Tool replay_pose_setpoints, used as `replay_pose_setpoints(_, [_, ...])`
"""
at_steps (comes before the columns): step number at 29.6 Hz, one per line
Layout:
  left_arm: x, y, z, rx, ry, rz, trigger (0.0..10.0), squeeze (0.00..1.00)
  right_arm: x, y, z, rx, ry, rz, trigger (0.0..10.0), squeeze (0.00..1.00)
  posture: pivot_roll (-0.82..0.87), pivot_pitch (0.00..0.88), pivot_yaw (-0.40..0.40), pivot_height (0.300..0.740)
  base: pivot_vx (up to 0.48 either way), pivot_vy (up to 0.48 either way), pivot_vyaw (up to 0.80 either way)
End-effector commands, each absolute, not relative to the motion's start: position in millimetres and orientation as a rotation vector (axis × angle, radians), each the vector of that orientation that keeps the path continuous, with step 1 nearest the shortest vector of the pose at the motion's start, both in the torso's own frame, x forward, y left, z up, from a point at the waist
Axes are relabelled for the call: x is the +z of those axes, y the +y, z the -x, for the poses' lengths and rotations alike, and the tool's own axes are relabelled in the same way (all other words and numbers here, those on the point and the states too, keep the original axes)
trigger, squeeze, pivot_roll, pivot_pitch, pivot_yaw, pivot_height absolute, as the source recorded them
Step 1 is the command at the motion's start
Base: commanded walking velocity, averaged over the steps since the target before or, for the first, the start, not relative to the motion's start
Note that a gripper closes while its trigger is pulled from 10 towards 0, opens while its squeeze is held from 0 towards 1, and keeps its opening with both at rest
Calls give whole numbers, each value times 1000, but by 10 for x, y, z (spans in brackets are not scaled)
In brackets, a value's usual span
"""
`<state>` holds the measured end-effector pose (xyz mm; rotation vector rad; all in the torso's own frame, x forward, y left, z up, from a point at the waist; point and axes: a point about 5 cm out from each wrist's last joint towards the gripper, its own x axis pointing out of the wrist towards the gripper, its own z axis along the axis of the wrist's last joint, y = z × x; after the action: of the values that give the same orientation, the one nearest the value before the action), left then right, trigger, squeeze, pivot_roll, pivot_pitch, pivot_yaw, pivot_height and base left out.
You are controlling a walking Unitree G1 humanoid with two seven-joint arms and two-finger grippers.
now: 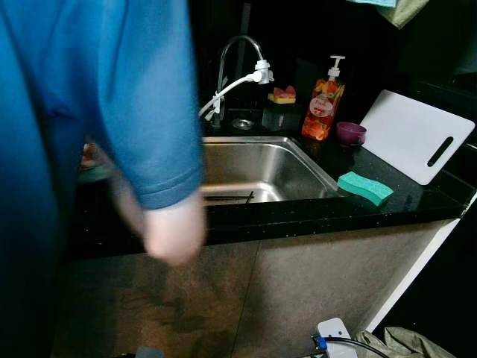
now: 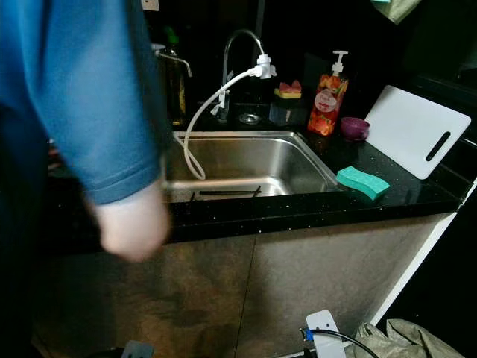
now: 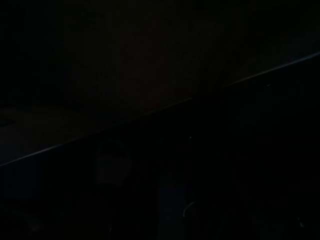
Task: Kitchen organization
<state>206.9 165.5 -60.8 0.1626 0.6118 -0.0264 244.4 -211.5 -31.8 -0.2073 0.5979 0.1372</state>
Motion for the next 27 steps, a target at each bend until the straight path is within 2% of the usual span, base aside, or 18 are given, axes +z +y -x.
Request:
replay_pose_setpoints(1, [-620,1644,-2059,-27,618,-158,10000,0,-345,-2165,-2402,119,619,205,10000,0,-28,72,-127,740,0,0,0])
replay_pose_setpoints(27, [-593,1633,-2099,-29,600,-160,10000,0,-349,-2161,-2404,127,627,214,10000,0,-25,53,-128,740,0,0,0])
